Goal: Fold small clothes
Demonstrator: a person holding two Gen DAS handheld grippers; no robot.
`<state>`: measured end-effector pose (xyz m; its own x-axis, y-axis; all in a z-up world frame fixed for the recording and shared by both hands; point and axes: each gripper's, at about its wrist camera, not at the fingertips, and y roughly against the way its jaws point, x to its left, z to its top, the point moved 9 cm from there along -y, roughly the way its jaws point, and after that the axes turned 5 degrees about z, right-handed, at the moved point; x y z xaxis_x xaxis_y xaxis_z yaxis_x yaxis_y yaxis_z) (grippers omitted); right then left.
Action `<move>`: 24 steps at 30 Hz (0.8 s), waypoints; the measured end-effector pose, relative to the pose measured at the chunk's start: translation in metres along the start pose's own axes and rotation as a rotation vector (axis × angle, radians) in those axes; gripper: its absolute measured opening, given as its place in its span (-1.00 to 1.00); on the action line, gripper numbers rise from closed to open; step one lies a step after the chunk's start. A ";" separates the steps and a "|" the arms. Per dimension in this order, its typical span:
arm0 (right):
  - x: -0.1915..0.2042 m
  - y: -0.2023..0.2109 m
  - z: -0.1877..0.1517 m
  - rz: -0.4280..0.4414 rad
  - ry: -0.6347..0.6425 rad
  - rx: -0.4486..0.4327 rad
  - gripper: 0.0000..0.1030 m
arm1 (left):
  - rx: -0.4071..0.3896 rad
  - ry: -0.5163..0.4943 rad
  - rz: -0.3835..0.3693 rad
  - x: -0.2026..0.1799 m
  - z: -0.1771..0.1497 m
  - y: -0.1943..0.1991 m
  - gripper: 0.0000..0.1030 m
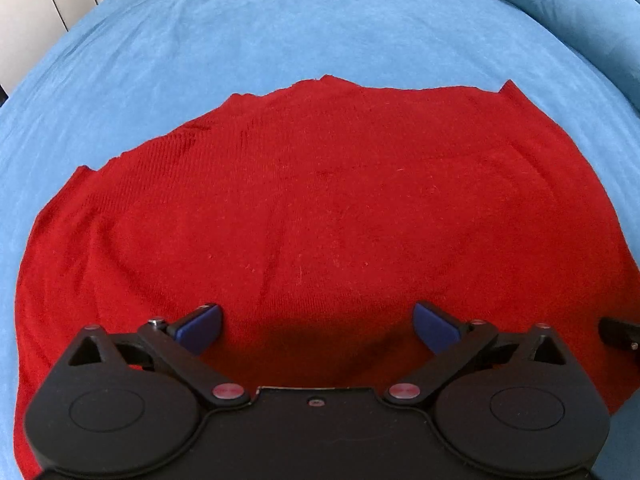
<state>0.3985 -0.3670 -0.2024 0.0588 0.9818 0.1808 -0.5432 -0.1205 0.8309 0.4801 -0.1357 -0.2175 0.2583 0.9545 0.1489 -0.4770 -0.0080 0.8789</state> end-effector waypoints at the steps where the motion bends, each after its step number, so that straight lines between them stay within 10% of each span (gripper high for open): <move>1: 0.002 0.001 0.000 0.006 0.006 -0.001 0.40 | -0.003 0.003 0.002 0.000 -0.001 0.000 1.00; 6: 0.008 0.003 0.001 0.040 -0.032 0.015 -0.42 | 0.014 0.012 -0.012 0.003 0.000 0.001 1.00; 11: 0.005 0.013 0.011 0.069 -0.224 0.031 -0.53 | -0.019 -0.029 0.062 0.017 0.009 0.009 1.00; 16: 0.033 0.056 0.050 0.207 -0.409 -0.068 -0.55 | 0.087 0.064 -0.066 0.050 0.011 0.004 0.82; 24: 0.245 0.091 0.108 0.504 0.057 -0.111 -0.55 | 0.037 0.140 -0.087 0.195 -0.025 0.055 0.86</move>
<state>0.4536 -0.1536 -0.0257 -0.2770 0.8128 0.5125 -0.5784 -0.5669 0.5865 0.4833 0.0574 -0.1516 0.1761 0.9843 0.0092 -0.4265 0.0679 0.9019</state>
